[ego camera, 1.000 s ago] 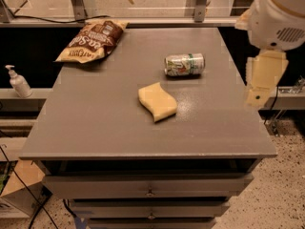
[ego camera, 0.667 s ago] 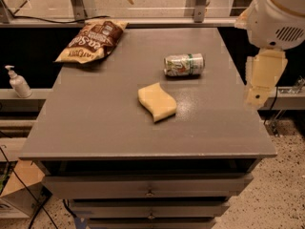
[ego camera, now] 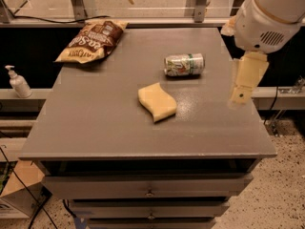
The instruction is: Place 7up can upright
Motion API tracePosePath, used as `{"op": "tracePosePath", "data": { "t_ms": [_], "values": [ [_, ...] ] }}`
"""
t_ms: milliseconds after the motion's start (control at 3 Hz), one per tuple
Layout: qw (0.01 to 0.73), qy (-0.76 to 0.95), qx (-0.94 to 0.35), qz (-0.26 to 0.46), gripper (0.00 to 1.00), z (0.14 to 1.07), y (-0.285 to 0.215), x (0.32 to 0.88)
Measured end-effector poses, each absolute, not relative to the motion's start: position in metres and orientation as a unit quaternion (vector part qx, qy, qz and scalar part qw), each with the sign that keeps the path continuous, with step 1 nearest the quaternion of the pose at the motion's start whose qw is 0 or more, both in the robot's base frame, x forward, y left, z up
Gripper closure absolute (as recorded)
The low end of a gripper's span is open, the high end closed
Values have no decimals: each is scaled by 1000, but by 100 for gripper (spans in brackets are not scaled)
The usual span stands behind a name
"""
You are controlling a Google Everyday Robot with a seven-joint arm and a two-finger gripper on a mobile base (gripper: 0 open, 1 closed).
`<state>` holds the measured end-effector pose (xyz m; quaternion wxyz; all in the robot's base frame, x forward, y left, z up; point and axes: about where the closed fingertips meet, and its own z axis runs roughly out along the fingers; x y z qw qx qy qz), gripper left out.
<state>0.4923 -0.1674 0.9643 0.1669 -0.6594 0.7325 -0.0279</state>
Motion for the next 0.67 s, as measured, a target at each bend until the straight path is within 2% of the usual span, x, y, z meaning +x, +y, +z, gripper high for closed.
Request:
{"op": "tracePosePath", "data": {
  "t_ms": [667],
  "values": [
    [149, 697, -701, 21, 0, 918, -113, 544]
  ]
}}
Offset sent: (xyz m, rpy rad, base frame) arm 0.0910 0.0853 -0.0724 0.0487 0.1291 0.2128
